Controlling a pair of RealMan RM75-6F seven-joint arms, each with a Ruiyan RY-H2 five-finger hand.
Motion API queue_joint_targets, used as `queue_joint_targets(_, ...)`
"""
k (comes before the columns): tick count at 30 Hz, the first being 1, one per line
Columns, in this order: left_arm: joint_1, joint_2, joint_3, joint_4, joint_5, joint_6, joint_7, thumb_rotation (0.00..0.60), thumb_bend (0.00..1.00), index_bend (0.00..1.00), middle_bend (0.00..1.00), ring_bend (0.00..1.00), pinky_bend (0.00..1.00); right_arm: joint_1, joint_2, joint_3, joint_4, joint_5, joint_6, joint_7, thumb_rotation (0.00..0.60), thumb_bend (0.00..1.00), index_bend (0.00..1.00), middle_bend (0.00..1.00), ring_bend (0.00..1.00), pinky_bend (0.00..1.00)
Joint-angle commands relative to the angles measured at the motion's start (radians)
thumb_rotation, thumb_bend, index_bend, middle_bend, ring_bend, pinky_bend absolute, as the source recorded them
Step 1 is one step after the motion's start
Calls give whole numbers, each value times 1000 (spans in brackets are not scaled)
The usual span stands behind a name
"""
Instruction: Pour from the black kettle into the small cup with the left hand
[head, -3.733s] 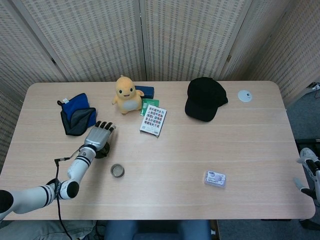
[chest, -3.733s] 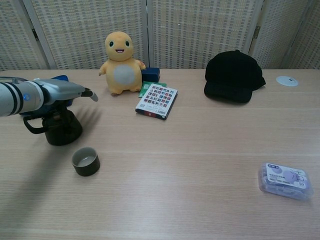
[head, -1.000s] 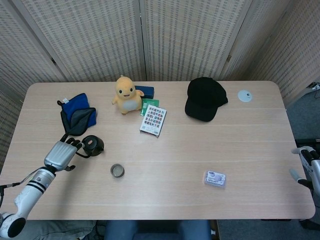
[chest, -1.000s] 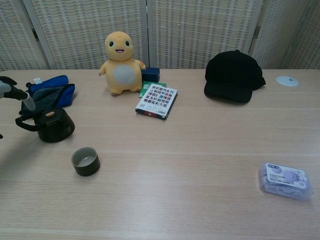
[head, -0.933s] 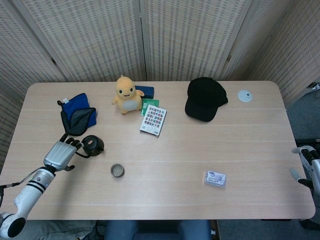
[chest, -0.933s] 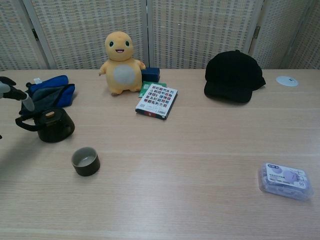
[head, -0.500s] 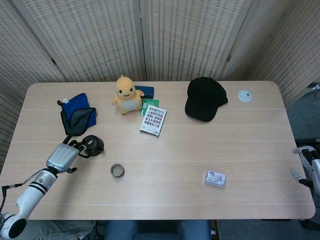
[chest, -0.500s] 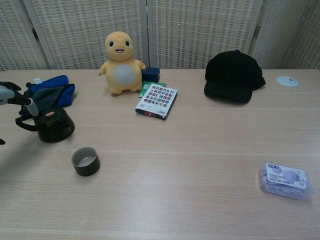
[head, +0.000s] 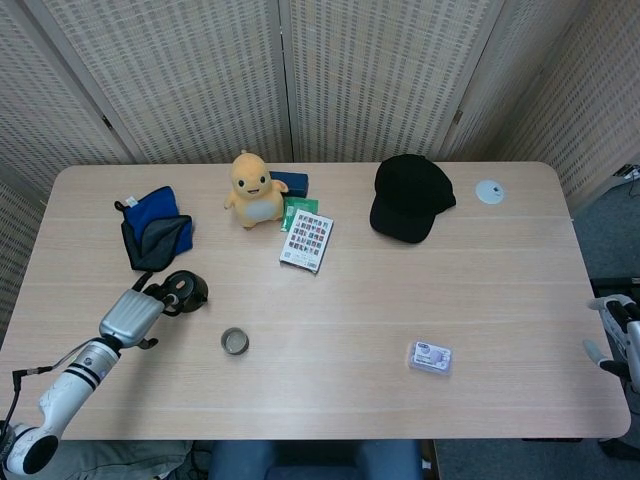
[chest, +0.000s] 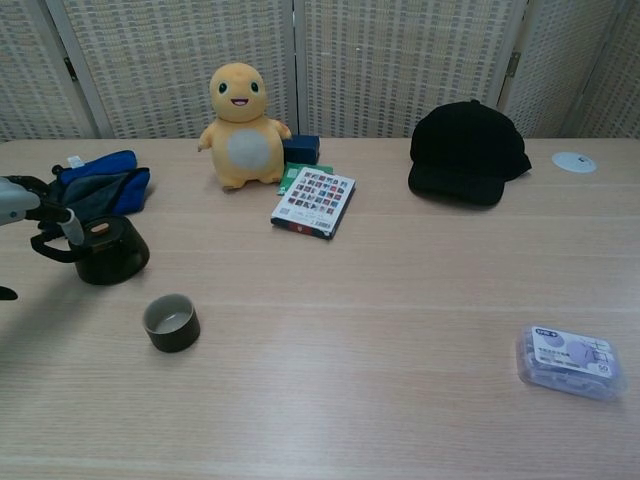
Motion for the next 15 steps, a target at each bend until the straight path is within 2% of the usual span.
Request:
queue_joint_targets(1, 1, 0, 0, 1, -3, -2, 4, 600, 194, 254, 231, 192, 0, 0, 0, 0, 0, 1, -1, -1, 600, 170, 381, 384, 314, 384)
queue_joint_targets(15, 4, -4, -2, 3, -9, -15, 4, 600, 193, 262, 240, 220, 0, -3, -1, -3, -3, 5, 2, -6, 600, 170, 381, 384, 314, 384)
